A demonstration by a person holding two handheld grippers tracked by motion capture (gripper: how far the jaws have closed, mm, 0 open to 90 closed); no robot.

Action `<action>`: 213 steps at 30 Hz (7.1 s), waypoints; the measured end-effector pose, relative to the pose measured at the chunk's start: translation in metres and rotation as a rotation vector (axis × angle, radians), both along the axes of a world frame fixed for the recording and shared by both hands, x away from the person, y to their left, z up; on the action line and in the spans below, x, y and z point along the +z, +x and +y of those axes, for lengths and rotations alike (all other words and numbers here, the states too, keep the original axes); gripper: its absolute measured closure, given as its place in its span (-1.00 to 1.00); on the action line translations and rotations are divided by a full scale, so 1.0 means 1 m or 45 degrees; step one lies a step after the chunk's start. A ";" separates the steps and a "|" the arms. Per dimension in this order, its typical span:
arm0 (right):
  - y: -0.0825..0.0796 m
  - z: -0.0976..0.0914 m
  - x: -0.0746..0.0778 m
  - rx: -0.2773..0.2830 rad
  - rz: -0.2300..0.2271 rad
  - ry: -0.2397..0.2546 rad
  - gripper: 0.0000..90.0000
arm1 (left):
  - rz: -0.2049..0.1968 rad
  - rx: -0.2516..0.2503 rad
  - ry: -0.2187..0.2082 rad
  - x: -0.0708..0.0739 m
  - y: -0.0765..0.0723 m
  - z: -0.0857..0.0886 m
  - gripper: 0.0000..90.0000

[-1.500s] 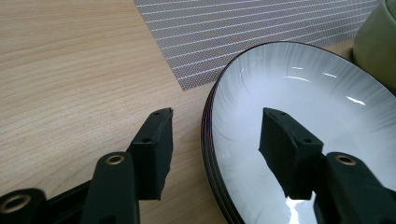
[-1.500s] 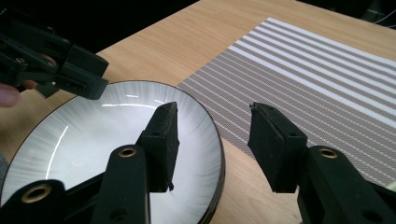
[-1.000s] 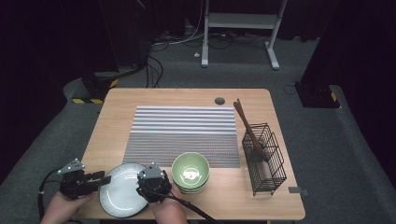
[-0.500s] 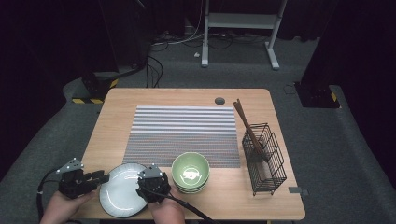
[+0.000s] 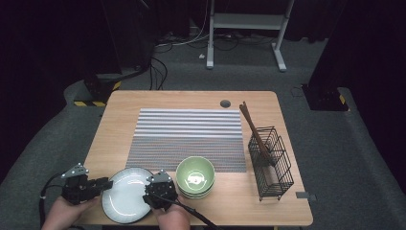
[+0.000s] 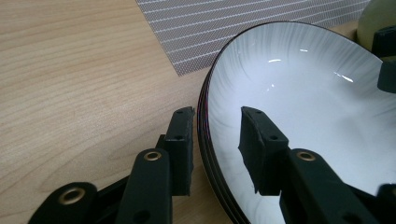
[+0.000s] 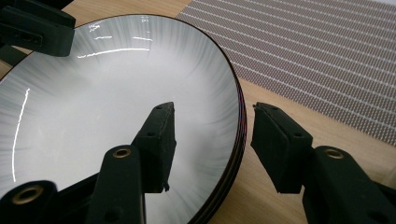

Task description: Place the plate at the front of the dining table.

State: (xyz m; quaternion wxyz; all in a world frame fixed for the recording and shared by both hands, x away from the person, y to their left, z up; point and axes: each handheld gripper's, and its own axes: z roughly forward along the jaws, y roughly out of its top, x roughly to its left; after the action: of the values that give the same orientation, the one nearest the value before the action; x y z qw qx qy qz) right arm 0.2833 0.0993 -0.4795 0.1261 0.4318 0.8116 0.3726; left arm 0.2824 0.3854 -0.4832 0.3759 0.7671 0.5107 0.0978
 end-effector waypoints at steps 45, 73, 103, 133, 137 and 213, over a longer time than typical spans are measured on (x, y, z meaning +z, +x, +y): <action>0.012 -0.004 0.003 -0.119 0.252 0.231 0.13 | -0.051 0.000 0.049 0.003 -0.001 0.001 0.87; 0.013 -0.005 0.002 -0.166 0.293 0.256 0.45 | -0.036 0.018 0.036 0.001 0.001 0.003 0.85; 0.018 0.008 -0.002 -0.205 0.225 0.216 0.66 | -0.045 0.063 0.027 0.004 0.001 0.007 0.87; 0.018 0.021 -0.004 -0.152 0.147 0.129 0.56 | 0.063 0.007 0.024 0.005 -0.001 0.008 0.48; 0.017 0.021 -0.004 -0.145 0.136 0.115 0.58 | 0.053 0.019 0.090 0.003 -0.002 0.005 0.63; 0.017 0.008 -0.015 -0.083 0.160 0.148 0.54 | -0.060 0.116 0.028 0.007 0.002 0.004 0.79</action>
State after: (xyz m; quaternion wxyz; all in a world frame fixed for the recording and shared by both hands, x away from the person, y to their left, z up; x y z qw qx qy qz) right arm 0.2999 0.1077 -0.4948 0.0618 0.4871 0.7804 0.3871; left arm 0.2843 0.3897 -0.4760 0.3744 0.7446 0.5349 0.1385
